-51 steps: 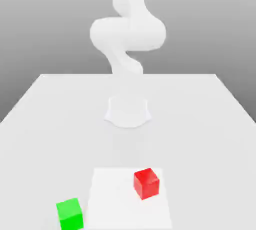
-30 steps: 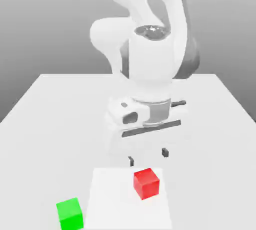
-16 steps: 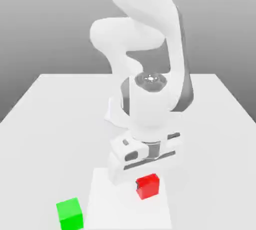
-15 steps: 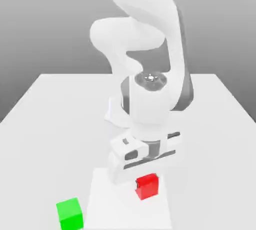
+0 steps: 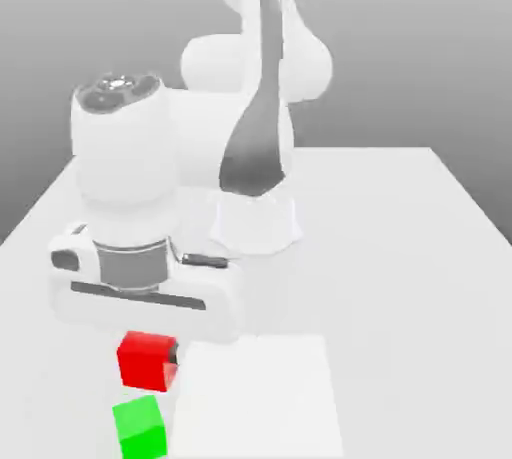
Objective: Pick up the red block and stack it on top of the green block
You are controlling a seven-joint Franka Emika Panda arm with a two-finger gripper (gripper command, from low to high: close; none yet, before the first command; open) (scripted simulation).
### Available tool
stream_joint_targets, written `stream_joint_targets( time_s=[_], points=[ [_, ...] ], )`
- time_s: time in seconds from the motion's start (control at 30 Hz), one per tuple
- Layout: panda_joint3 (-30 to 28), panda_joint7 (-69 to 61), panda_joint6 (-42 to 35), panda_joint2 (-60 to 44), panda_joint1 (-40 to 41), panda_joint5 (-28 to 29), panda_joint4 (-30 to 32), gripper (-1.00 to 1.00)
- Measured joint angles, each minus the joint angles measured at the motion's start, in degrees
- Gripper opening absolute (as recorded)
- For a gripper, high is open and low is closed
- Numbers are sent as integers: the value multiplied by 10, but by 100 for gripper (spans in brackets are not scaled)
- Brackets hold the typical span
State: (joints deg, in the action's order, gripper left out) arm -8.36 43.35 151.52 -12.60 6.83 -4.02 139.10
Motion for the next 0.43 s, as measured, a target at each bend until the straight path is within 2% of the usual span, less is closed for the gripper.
stream_joint_targets(
  time_s=[0.07,0.1,0.3,0.43],
  points=[
    [7,-7,36,-41,7,-13,-4,-100],
    [9,-9,46,-51,9,-16,-5,100],
    [10,-10,51,-57,10,-18,-6,100],
    [2,5,-4,2,6,3,-3,100]
  ],
)
